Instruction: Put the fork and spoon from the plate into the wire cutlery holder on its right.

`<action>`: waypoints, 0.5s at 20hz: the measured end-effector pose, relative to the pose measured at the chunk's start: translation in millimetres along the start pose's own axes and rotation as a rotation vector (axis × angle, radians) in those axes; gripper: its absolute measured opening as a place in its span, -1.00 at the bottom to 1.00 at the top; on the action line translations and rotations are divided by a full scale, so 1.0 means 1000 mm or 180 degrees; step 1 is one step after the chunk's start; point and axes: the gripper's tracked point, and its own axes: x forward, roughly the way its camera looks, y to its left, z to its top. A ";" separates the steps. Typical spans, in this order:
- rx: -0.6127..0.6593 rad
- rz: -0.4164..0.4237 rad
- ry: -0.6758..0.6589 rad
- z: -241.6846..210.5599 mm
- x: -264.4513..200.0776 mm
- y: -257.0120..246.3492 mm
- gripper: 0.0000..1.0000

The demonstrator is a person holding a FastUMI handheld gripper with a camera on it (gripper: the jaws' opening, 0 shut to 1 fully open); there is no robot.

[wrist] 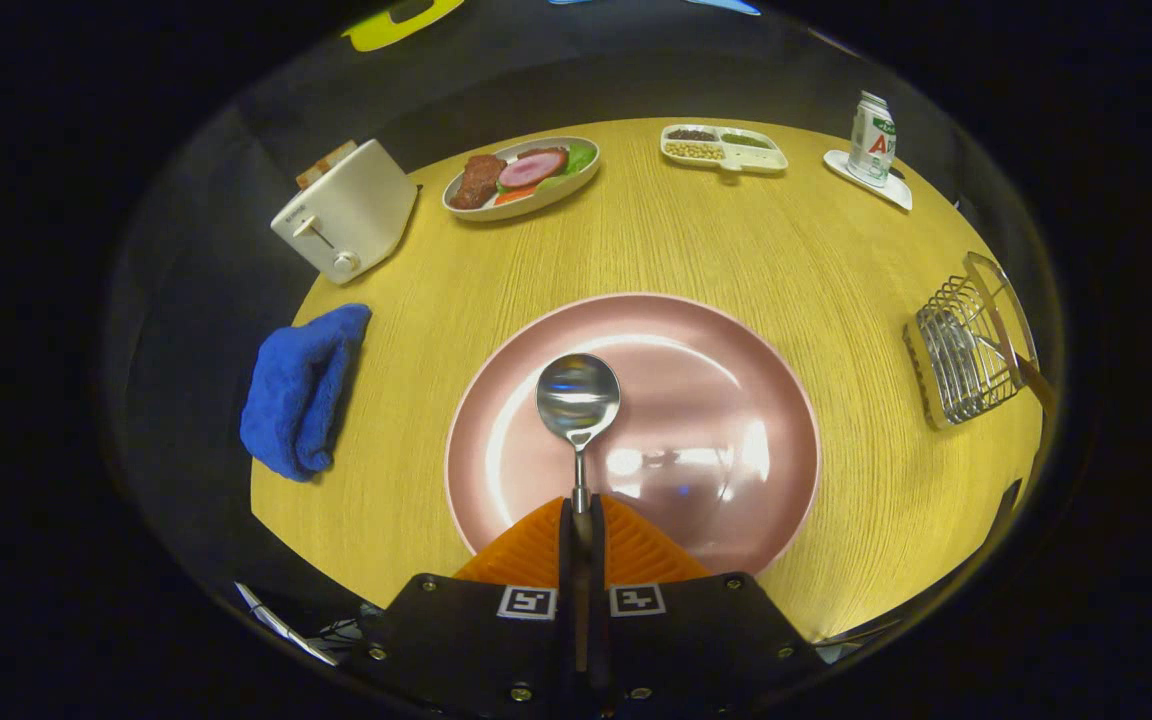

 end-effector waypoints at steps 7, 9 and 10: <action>0.0291 -0.0023 -0.0325 0.040 -0.039 -0.028 -0.90; 0.0358 -0.0080 -0.0414 0.050 -0.051 -0.044 -0.90; 0.0391 -0.0120 -0.0458 0.055 -0.057 -0.054 -0.90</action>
